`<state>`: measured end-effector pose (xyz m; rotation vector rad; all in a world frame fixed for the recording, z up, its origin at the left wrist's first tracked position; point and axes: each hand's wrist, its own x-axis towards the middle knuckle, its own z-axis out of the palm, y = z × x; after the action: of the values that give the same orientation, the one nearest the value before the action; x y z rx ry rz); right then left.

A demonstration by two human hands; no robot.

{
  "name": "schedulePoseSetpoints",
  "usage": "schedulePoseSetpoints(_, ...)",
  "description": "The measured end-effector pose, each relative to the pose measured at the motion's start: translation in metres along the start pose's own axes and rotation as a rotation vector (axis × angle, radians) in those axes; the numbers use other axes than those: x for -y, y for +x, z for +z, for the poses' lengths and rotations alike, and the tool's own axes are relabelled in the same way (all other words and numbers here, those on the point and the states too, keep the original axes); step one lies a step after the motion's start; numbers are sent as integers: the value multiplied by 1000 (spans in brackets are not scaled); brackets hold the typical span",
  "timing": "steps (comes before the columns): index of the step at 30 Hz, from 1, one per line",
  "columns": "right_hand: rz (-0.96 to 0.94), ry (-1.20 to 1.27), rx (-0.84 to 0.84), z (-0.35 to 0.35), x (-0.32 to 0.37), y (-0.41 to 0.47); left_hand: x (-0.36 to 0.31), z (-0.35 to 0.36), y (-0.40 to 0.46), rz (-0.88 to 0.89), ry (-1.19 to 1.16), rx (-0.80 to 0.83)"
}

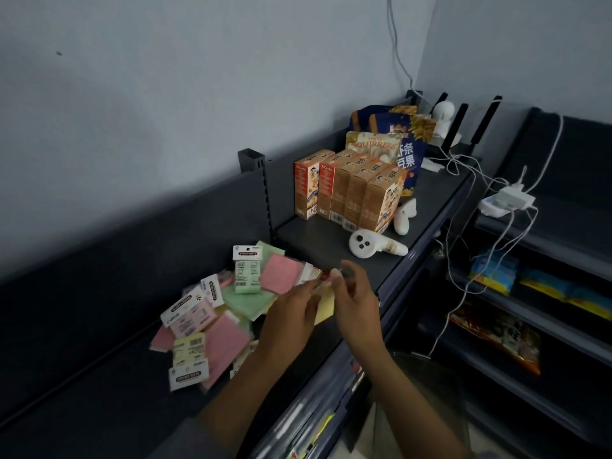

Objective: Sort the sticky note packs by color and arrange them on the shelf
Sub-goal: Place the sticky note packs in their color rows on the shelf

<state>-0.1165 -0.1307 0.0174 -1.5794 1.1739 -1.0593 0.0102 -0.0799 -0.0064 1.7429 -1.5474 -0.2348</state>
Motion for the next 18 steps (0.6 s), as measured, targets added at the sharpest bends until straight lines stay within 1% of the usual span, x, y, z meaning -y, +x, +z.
schedulePoseSetpoints(2, -25, -28, 34, -4, 1, 7, -9, -9, 4, -84, -185, -50)
schedulePoseSetpoints(4, 1, -35, 110, -7, 1, 13, -13, -16, 7, -140, -300, -59)
schedulePoseSetpoints(6, 35, -2, 169, -4, -1, 18, -7, -20, 8, -182, -316, -92)
schedulePoseSetpoints(9, 66, 51, 214, 5, -2, 22, -1, -29, 4, -255, -341, -159)
schedulePoseSetpoints(11, 87, 131, 263, 13, 1, 20, 0, -37, -1, -312, -376, -173)
schedulePoseSetpoints(14, 130, 269, 303, 26, 6, 15, -1, -51, -13, -430, -420, -201)
schedulePoseSetpoints(18, 152, 373, 379, 53, 10, 4, 9, -70, -41, -590, -494, -309)
